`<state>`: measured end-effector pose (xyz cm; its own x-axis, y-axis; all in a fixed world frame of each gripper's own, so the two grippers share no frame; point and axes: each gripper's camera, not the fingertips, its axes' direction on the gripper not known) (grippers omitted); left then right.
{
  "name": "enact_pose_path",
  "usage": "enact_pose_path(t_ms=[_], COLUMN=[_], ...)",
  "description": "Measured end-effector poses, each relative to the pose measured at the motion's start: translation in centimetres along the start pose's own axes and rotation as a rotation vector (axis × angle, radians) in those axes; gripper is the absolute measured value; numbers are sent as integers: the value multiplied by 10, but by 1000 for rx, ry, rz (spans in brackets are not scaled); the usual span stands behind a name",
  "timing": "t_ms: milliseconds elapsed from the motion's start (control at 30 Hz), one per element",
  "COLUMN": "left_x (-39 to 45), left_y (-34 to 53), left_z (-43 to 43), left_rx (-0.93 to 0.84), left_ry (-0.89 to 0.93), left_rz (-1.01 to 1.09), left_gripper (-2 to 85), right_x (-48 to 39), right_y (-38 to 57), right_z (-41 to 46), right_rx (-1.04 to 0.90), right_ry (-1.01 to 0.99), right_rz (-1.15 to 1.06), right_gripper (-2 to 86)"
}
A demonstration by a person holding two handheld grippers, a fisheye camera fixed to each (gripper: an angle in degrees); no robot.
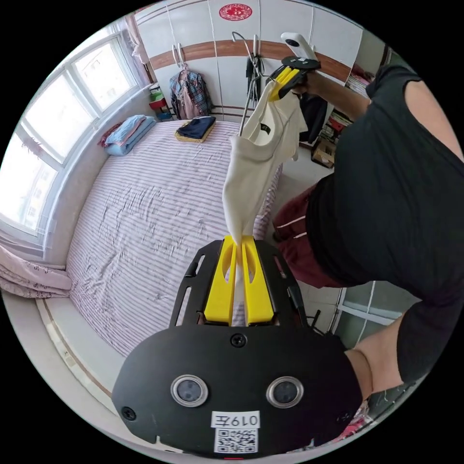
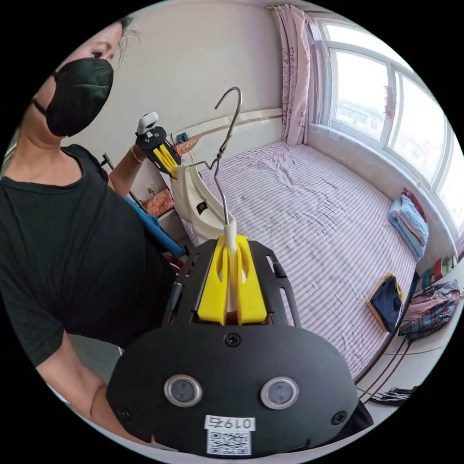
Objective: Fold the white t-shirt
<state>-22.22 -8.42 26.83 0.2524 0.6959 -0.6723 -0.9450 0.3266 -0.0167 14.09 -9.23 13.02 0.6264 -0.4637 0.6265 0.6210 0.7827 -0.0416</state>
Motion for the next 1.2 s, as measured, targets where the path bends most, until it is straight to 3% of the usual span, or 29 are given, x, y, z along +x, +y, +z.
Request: enact_pose_path(t_ms=[133,267,500,700,1033,1200], left_x=[-82,-216,-379,-420,-440,-400], left_y=[-29,-63,-115,-123,-128,-141], left_z=[52,178,447,588,685,730], left_rx=[-88,-182,-250,-249,-223,-278], left_ry=[107,266,112,-21,-19,-153], left_rz=[39,-48,-231,-330,-398,-365], left_gripper=[21,23,27,26,23,38], right_x=[90,224,406,469,517,502], right_y=[-45,-72,-76,-79,-104,-105], right_z=[52,168,383,496,591,634], right_rx=[-107,-221,-311,-339,-418,-475], right_ry=[-65,-118,40,164,246,371], right_rz=[32,104,181,149,117,61], right_gripper=[-8,-8,-8,-8,-3,23])
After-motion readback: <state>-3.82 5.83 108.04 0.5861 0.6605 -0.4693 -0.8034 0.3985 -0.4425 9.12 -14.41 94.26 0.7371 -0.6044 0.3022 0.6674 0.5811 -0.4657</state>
